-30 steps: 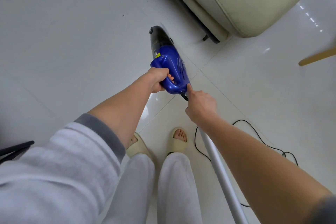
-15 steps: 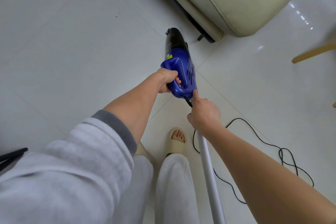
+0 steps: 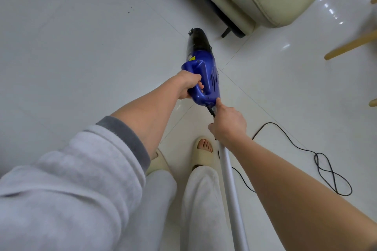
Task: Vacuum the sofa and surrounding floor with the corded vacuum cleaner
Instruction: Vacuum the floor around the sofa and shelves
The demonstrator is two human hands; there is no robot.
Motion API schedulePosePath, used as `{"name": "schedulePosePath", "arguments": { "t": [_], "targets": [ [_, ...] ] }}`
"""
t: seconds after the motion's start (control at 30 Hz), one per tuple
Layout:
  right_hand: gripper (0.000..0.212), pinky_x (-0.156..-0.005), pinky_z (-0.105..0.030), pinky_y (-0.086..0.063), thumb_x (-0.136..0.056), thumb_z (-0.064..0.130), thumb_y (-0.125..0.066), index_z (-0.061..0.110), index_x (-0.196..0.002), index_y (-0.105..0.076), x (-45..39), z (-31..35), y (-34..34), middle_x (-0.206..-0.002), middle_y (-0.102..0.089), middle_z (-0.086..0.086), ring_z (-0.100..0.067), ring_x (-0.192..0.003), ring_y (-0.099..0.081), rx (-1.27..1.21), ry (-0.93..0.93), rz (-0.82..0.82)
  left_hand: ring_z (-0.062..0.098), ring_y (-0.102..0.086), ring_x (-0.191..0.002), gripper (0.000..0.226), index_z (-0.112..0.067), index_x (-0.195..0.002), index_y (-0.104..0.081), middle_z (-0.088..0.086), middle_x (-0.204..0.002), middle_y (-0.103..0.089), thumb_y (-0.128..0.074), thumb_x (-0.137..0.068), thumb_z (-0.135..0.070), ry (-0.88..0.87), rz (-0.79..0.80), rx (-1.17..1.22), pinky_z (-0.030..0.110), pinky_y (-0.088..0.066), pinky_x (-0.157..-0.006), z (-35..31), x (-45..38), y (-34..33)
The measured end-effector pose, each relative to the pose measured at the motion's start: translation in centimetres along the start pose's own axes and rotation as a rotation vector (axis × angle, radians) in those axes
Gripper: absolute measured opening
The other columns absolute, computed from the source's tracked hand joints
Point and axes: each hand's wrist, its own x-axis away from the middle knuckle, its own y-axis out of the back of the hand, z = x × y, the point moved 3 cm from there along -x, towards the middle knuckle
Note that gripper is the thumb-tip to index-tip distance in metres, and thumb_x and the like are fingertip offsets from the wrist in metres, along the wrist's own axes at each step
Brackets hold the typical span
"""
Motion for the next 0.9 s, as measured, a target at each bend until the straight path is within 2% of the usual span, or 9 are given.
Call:
{"name": "schedulePosePath", "arguments": {
  "t": [0.13, 0.3, 0.4, 0.53, 0.7, 0.83, 0.9],
  "targets": [
    [0.06, -0.058, -0.033, -0.049, -0.082, 0.007, -0.055, 0.023, -0.136, -0.034, 0.6, 2.4, -0.2, -0.078, -0.052, -0.001, -0.023, -0.074, -0.06, -0.021, 0.029, 0.008, 0.014, -0.056, -0.066, 0.013, -0.008, -0.084, -0.053, 0.003, -0.071, -0.055, -0.048, -0.096, -0.007, -0.009, -0.025, -0.004, 0.034, -0.054, -0.084, 0.2, 0.7, 2.9],
    [0.056, -0.06, -0.032, -0.048, -0.081, 0.009, -0.056, 0.022, -0.132, -0.036, 1.2, 6.8, 0.4, -0.083, -0.055, -0.002, -0.024, -0.075, -0.057, -0.041, 0.087, 0.025, 0.014, -0.055, -0.066, 0.015, -0.009, -0.082, -0.051, 0.004, -0.072, -0.055, -0.047, -0.096, -0.005, 0.009, -0.058, 0.005, 0.031, -0.052, -0.079, -0.4, 1.9, 7.8],
    [0.053, -0.06, -0.032, -0.047, -0.082, 0.009, -0.056, 0.022, -0.131, -0.037, 0.9, 8.8, 1.2, -0.078, -0.049, 0.0, -0.023, -0.074, -0.055, -0.03, 0.112, 0.016, 0.013, -0.054, -0.064, 0.015, -0.008, -0.084, -0.051, 0.003, -0.071, -0.053, -0.045, -0.097, -0.005, 0.013, -0.072, 0.03, 0.031, -0.05, -0.076, -1.3, 2.1, 9.8],
    [0.053, -0.063, -0.033, -0.052, -0.082, 0.008, -0.054, 0.023, -0.13, -0.037, -0.4, 9.7, 2.0, -0.084, -0.054, -0.003, -0.023, -0.076, -0.059, -0.033, 0.111, 0.029, 0.013, -0.053, -0.063, 0.015, -0.008, -0.084, -0.051, 0.003, -0.071, -0.053, -0.045, -0.097, -0.006, 0.012, -0.079, 0.052, 0.031, -0.05, -0.076, -2.6, 1.3, 10.5],
    [0.056, -0.057, -0.031, -0.042, -0.085, 0.01, -0.055, 0.023, -0.134, -0.033, -2.7, 9.9, 3.5, -0.084, -0.052, -0.004, -0.024, -0.073, -0.054, 0.008, 0.12, 0.026, 0.013, -0.054, -0.064, 0.014, -0.008, -0.084, -0.052, 0.003, -0.07, -0.053, -0.046, -0.096, -0.005, 0.008, -0.081, 0.086, 0.032, -0.052, -0.08, -4.2, -0.2, 10.5],
    [0.062, -0.056, -0.03, -0.04, -0.085, 0.01, -0.055, 0.023, -0.14, -0.029, -4.7, 9.9, 5.3, -0.084, -0.053, -0.004, -0.024, -0.073, -0.054, 0.055, 0.139, 0.023, 0.014, -0.056, -0.065, 0.012, -0.008, -0.085, -0.053, 0.003, -0.07, -0.054, -0.047, -0.094, -0.005, 0.011, -0.083, 0.114, 0.031, -0.052, -0.072, -6.1, -0.9, 10.3],
    [0.061, -0.057, -0.03, -0.041, -0.086, 0.01, -0.055, 0.022, -0.14, -0.03, -5.4, 9.9, 6.3, -0.083, -0.052, -0.004, -0.024, -0.073, -0.054, 0.063, 0.148, 0.023, 0.015, -0.056, -0.065, 0.012, -0.008, -0.085, -0.053, 0.004, -0.071, -0.055, -0.048, -0.094, -0.005, 0.01, -0.085, 0.13, 0.032, -0.052, -0.073, -7.0, -1.0, 10.2]
  ]
}}
